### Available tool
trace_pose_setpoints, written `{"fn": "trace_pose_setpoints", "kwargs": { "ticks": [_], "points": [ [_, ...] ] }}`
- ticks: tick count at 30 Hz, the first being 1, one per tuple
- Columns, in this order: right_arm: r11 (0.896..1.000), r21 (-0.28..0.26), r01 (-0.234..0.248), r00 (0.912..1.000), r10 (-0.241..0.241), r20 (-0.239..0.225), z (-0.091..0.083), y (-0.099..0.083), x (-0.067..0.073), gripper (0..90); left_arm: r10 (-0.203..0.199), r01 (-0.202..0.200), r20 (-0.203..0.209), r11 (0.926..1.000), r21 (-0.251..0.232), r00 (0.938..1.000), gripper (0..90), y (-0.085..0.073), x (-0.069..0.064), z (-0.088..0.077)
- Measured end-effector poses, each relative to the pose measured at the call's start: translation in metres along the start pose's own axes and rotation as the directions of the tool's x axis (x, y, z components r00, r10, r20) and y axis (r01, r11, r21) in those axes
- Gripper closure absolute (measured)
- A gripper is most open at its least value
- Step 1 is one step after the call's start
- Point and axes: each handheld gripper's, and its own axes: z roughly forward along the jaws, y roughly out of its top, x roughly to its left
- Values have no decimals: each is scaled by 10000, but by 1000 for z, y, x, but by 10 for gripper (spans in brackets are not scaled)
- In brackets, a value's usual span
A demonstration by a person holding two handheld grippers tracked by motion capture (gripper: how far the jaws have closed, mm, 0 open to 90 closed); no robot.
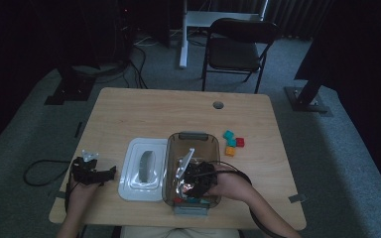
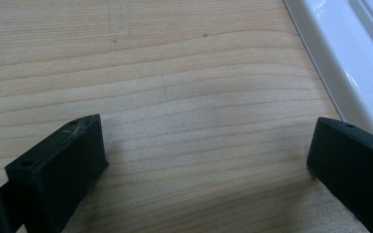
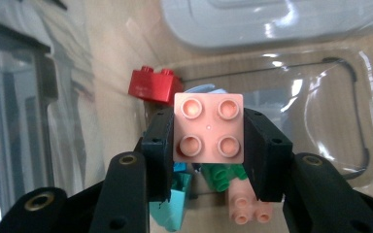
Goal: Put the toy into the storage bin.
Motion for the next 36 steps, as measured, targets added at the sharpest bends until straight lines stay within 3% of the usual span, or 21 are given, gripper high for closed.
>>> {"fn": "trace_pose_setpoints", "kwargs": {
  "ticks": [6,12,17,21,22,23,24,30,33,35,36],
  "points": [
    [9996,-119,-259,9996,261,129,-4,-2,1,510,0,0,-2,10000,3,10000,9,0,0,0],
    [9952,-693,-690,9975,701,134,-19,-11,-3,503,0,0,1,10000,-1,10000,9,0,0,0],
    [9747,-1673,-1480,9875,1548,283,-43,-31,-12,466,1,-1,-1,10000,3,10000,9,0,0,0],
    [9469,-2425,-2109,9714,2307,559,-63,-46,-22,463,-5,5,0,10000,-3,10000,9,0,0,0],
    [9469,-2425,-2109,9714,2307,559,-63,-46,-22,463,-5,5,0,10000,-3,10000,9,0,0,0],
    [9367,-2623,-2318,9643,2567,646,-69,-52,-26,463,3,-3,-1,10000,6,10000,9,0,0,0],
    [9171,-2937,-2696,9499,3033,752,-77,-61,-33,462,8,-8,5,10000,34,10000,9,0,0,0],
    [8680,-3593,-3429,9096,4023,1037,-93,-85,-49,462,3,-3,4,10000,15,10000,9,0,0,0],
    [8413,-3782,-3862,8822,4567,1151,-95,-98,-63,463,18,-18,1,10000,14,10000,9,0,0,0],
    [8136,-3864,-4344,8539,5085,1107,-93,-107,-74,462,-4,4,-5,10000,-18,10000,9,0,0,0],
    [8070,-3828,-4497,8413,5266,1218,-91,-112,-81,463,-2,2,-7,10000,-14,10000,9,0,0,0]
  ]
}}
